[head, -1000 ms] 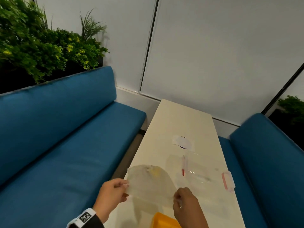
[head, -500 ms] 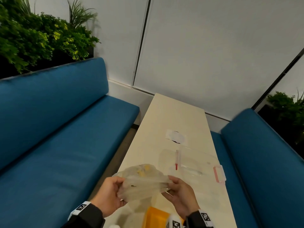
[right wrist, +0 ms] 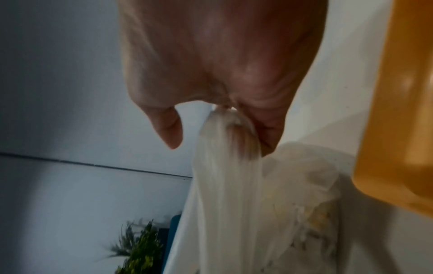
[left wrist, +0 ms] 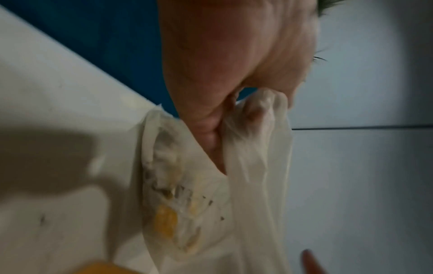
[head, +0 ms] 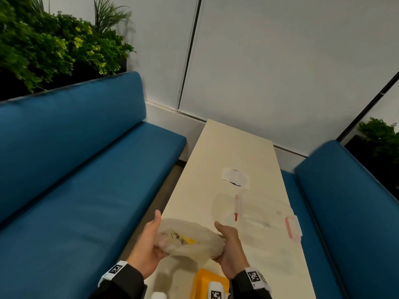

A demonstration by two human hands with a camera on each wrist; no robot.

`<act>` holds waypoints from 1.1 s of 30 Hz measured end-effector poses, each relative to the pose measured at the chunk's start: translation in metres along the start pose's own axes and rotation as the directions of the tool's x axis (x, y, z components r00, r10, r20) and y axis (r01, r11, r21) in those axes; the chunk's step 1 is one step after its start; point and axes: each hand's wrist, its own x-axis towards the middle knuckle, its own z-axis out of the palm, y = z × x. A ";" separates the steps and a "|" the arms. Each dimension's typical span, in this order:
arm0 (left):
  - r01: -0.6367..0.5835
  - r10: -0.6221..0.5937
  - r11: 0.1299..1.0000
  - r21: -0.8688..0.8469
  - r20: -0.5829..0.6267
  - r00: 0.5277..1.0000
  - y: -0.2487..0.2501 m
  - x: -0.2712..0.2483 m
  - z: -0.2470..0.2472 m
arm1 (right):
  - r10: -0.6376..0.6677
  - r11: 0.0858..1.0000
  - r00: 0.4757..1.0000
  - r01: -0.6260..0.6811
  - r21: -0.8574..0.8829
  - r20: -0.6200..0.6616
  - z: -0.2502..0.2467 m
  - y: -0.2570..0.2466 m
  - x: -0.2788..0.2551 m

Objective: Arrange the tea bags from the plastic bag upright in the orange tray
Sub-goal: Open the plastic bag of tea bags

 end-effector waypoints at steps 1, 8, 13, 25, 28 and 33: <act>-0.065 0.065 0.997 0.048 -0.004 0.998 -0.001 -0.002 0.000 | -0.095 0.994 0.995 0.095 -0.055 0.009 -0.002 0.001 0.001; -0.288 0.500 0.694 0.660 -0.154 0.852 -0.006 -0.001 0.002 | -0.429 0.524 0.897 0.343 -0.780 0.106 -0.001 0.015 0.001; -0.297 0.542 0.533 0.792 -0.050 0.839 0.000 -0.008 -0.002 | -0.282 0.807 0.954 0.177 -0.564 -0.103 0.002 0.013 0.017; -0.235 0.298 -0.155 0.959 0.273 0.915 0.013 -0.011 0.037 | -0.528 0.332 0.842 0.323 -0.886 0.108 0.011 0.006 0.017; -0.193 0.250 -0.234 0.953 0.251 0.935 0.012 -0.002 0.033 | -0.599 0.281 0.788 0.375 -0.883 0.144 0.014 0.006 0.012; -0.128 0.172 -0.314 0.941 0.189 0.967 0.000 -0.008 0.042 | -0.722 0.316 0.671 0.535 -0.784 0.167 0.023 0.001 0.008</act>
